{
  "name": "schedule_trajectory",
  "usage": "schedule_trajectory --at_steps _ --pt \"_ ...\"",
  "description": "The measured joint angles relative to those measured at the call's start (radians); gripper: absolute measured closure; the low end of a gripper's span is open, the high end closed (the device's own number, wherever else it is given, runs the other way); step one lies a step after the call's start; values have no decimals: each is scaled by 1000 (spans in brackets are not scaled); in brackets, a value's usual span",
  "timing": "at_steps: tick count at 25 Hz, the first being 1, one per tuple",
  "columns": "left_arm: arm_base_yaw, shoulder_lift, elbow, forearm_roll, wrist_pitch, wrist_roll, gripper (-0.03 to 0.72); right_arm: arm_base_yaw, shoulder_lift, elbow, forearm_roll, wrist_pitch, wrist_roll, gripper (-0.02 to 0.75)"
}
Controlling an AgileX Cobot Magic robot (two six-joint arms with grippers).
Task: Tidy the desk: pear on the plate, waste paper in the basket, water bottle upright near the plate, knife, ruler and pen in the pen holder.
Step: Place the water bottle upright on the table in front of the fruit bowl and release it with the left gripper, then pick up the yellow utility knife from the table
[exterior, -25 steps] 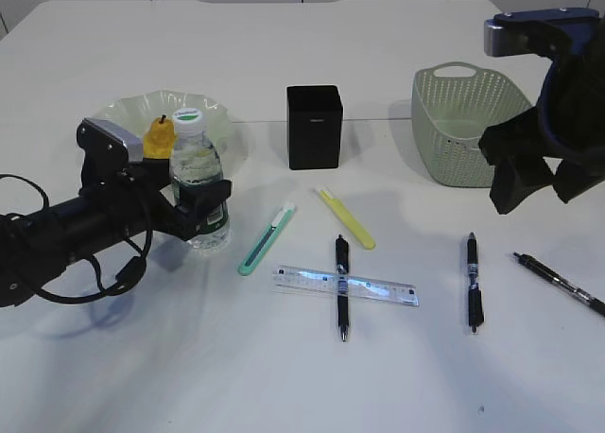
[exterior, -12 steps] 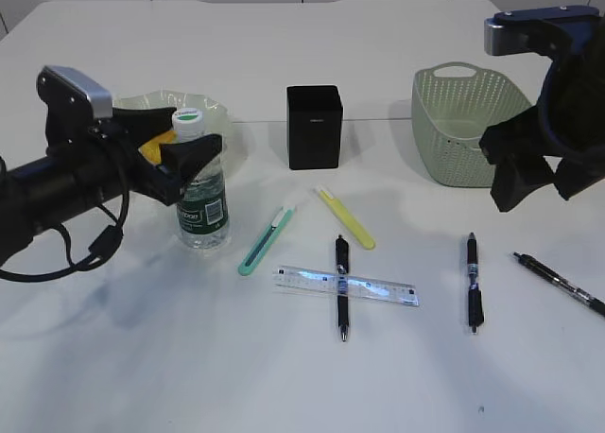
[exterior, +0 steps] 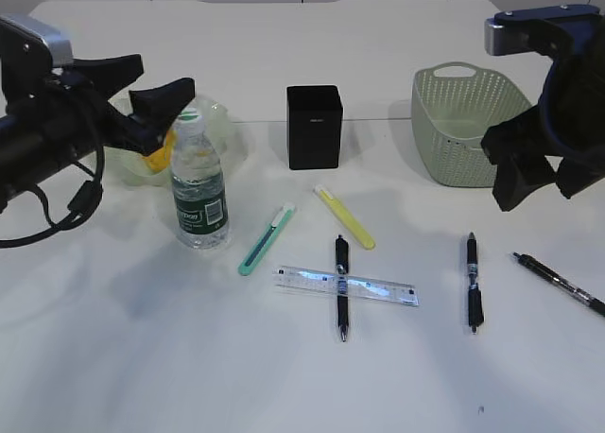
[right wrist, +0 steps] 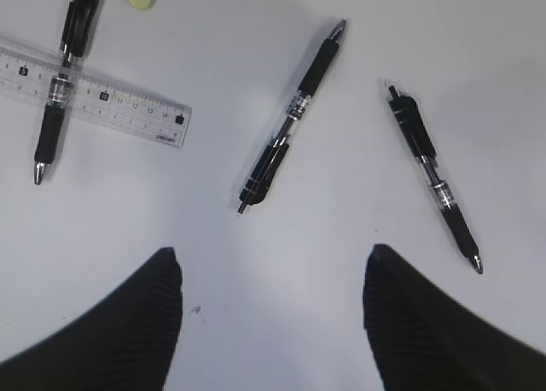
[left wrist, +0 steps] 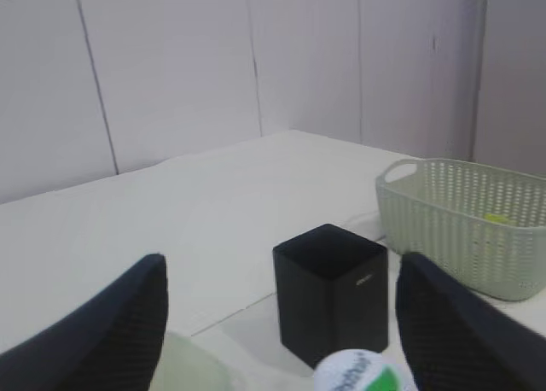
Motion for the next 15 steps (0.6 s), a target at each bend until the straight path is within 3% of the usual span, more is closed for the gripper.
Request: schedule_trajectory --at_steps 5,10,15 --pt "82 0 0 -95 20 0 97 0 0 0 0 -10 0 245" --pt "246 0 0 -223 82 0 97 0 0 0 0 -14 0 244" --pt "383 -7 0 -273 104 -4 97 0 0 0 0 -12 0 244"
